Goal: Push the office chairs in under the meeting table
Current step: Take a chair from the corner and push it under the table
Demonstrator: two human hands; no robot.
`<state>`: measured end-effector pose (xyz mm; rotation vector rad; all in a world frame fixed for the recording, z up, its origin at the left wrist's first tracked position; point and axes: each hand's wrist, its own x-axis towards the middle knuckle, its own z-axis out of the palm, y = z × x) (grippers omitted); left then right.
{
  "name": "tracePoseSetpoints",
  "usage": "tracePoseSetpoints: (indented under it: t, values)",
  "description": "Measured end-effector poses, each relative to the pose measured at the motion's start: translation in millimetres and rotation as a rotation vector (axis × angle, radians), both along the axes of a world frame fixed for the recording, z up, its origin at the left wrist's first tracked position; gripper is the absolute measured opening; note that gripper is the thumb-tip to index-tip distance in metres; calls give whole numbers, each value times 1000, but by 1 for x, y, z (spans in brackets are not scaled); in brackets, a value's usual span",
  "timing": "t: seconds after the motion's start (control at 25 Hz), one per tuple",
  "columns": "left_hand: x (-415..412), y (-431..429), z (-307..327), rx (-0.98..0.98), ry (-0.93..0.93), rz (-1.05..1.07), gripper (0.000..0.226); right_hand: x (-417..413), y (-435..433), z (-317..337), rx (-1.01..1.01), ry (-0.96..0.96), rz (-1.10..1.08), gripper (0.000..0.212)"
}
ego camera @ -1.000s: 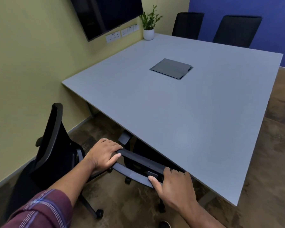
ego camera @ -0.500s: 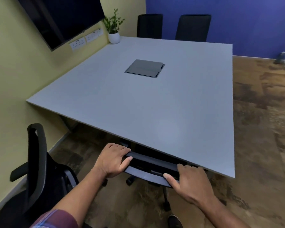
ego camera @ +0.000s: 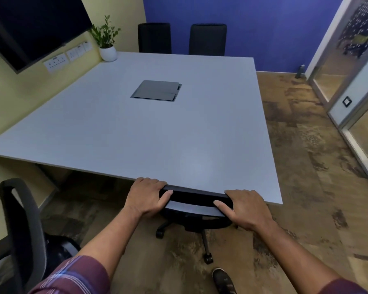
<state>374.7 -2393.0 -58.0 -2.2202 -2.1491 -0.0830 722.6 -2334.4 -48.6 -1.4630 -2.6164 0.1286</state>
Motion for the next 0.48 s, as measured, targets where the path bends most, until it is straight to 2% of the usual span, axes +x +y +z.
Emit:
tracePoseSetpoints:
  t: [0.4, 0.48]
  values:
    - [-3, 24, 7, -36, 10, -31, 73, -6, 11, 3, -30, -16, -33, 73]
    - [-3, 28, 7, -37, 18, -42, 74, -5, 11, 3, -29, -21, -47, 79]
